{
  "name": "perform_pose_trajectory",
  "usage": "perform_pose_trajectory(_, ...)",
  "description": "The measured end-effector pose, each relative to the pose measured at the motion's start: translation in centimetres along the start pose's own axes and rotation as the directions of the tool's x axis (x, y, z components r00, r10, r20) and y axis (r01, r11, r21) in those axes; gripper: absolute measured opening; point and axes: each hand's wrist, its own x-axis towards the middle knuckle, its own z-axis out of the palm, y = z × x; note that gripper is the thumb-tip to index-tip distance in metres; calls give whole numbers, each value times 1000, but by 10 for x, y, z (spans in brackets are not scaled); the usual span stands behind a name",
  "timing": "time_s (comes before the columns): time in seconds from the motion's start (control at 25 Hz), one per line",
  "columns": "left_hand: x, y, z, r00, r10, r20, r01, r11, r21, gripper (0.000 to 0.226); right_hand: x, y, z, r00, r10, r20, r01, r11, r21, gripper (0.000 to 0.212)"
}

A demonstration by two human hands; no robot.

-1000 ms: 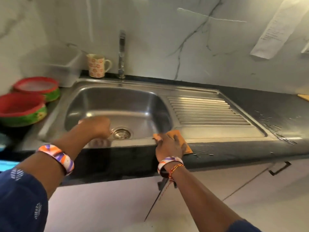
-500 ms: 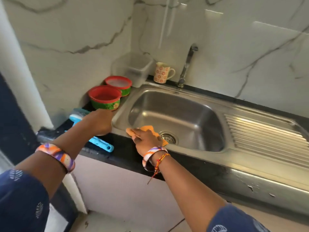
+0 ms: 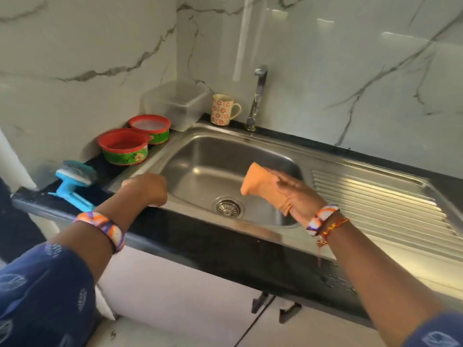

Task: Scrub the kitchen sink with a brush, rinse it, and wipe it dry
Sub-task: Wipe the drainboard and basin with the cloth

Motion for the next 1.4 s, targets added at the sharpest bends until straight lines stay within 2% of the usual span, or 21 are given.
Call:
perform_pose_trajectory(0.04,1,14,1,1000,8,7,-8,1000,-1,43,-19,-5,-10,996,17,84,-2,984,-180,71)
perform_pose_trajectory(0.08,2,29,1,1000,12,15,-11,1000,-11,45,-35,0,-20,977,88,192,-3,915,-404,61)
perform_pose_trajectory(0.12,2,41,2,1000,11,23,-10,1000,-23,47,-48,10,-29,919,215,331,26,803,-595,54)
perform_pose_trajectory(0.16,2,50,3,999,6,32,-4,999,-35,49,-59,22,-37,854,335,398,59,698,-713,51)
perform_pose_trajectory(0.2,1,54,5,999,-3,37,5,999,-52,50,-68,31,-41,825,387,413,79,643,-762,49)
perform_pose_trajectory(0.24,0,54,7,999,-18,43,21,997,-75,52,-71,38,-43,841,369,397,90,628,-773,50)
perform_pose_trajectory(0.36,-10,32,12,995,-102,4,102,988,-114,49,-65,47,-35,887,277,370,87,687,-722,50)
perform_pose_trajectory(0.44,-16,7,11,981,-183,-64,173,975,-139,45,-52,45,-19,882,254,396,110,707,-698,49)
perform_pose_trajectory(0.52,-19,-14,7,975,-211,-77,197,968,-152,41,-31,45,3,869,241,433,151,704,-694,46)
perform_pose_trajectory(0.68,-9,-36,-9,987,-148,-67,136,978,-157,36,23,44,68,830,180,528,284,679,-677,44)
perform_pose_trajectory(0.8,3,-52,-20,992,-118,-54,109,984,-144,30,65,48,119,822,167,545,341,623,-704,43)
perform_pose_trajectory(1.0,28,-83,-22,998,-62,-19,57,978,-203,22,118,49,185,790,184,585,382,598,-704,44)
perform_pose_trajectory(1.08,36,-83,-26,994,-48,-97,25,974,-227,24,132,52,198,796,173,580,382,600,-703,44)
perform_pose_trajectory(1.12,38,-80,-31,981,-61,-186,9,964,-266,25,137,53,201,804,161,572,368,620,-692,43)
perform_pose_trajectory(1.2,43,-74,-45,913,-102,-395,-29,949,-314,28,150,56,203,811,155,564,340,660,-670,43)
perform_pose_trajectory(1.24,46,-72,-50,892,-106,-439,-38,951,-307,29,156,57,201,808,164,566,332,667,-667,43)
perform_pose_trajectory(1.4,66,-74,-58,945,-77,-319,31,989,-148,41,175,61,196,823,161,545,331,644,-690,44)
